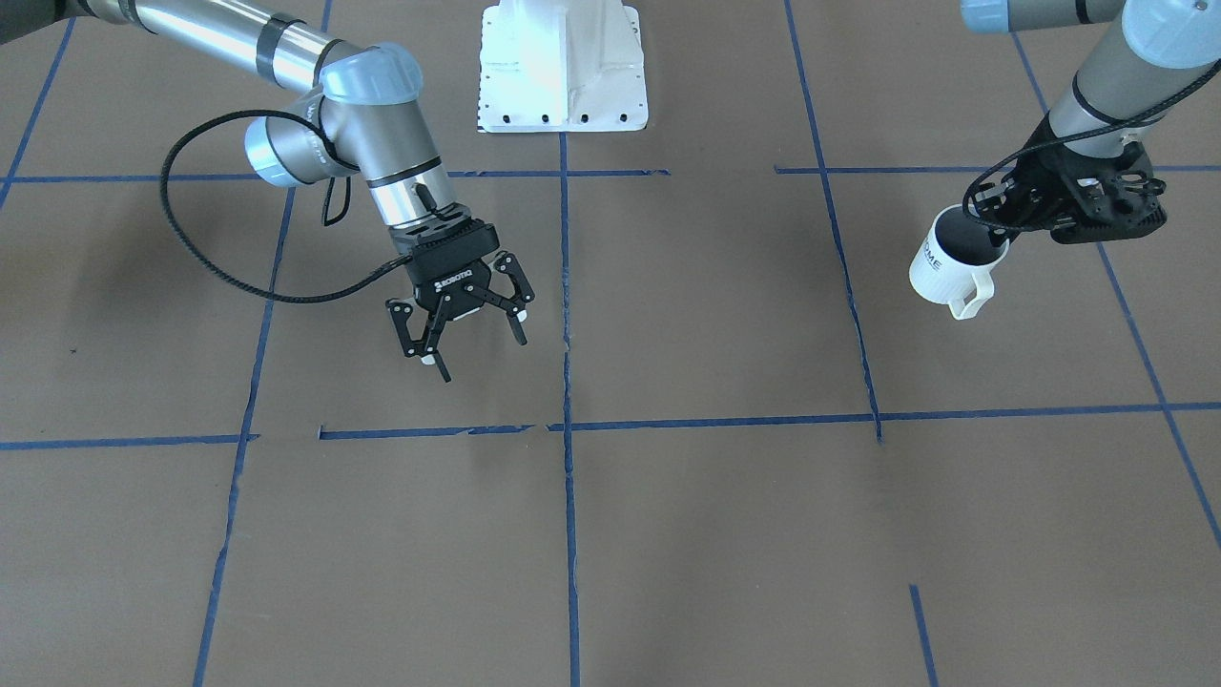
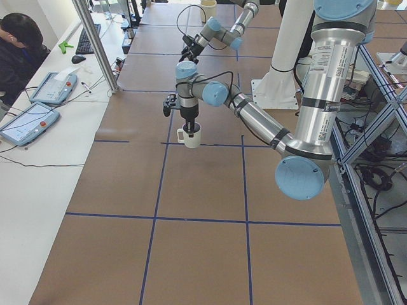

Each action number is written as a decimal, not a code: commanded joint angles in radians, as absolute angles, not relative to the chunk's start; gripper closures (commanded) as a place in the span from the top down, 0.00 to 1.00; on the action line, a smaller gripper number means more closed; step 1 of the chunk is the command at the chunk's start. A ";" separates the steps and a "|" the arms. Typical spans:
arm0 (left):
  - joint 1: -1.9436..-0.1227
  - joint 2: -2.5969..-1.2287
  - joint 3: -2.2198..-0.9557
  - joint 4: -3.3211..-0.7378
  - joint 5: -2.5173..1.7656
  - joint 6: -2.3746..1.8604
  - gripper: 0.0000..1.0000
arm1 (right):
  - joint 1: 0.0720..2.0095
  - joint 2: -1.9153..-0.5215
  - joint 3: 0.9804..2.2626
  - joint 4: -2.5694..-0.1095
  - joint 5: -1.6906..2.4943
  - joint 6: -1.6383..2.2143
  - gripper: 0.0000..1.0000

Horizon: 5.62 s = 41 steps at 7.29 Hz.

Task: Left arm hands cup to right arm to dump lemon

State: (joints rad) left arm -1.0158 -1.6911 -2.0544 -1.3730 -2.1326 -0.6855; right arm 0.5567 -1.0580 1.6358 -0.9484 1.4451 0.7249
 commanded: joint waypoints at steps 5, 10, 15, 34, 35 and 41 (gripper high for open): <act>-1.042 -1.634 -1.807 -1.688 -2.146 -0.628 0.00 | 1.061 -1.231 1.782 -1.101 2.198 0.626 1.00; -1.072 -1.591 -1.763 -1.709 -2.292 -0.526 0.02 | 1.100 -1.301 1.792 -1.138 2.210 0.545 1.00; -1.071 -1.589 -1.750 -1.718 -2.284 -0.515 0.74 | 1.098 -1.394 1.828 -1.138 2.201 0.542 1.00; -1.539 -1.420 -1.807 -1.513 -2.304 0.045 1.00 | 1.516 -1.781 1.805 -1.428 2.368 0.008 1.00; -1.539 -1.422 -1.822 -1.514 -2.309 0.044 1.00 | 1.516 -1.779 1.805 -1.428 2.368 0.008 1.00; -1.542 -1.384 -1.830 -1.514 -2.309 0.049 1.00 | 1.516 -1.773 1.799 -1.428 2.364 0.011 1.00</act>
